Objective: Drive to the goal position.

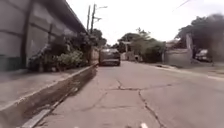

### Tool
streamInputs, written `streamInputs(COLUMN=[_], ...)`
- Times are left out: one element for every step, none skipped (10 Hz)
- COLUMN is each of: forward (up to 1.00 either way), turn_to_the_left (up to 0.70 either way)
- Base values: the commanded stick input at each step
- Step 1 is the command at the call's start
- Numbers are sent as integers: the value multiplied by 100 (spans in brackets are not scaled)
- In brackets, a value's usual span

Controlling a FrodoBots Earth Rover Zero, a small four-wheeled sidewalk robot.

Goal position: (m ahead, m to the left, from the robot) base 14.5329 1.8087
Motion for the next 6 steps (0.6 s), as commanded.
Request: streamInputs(forward=[70, 70, 70, 70, 70, 70], turn_to_the_left=[3, 2, 2, 2, 2, 1])
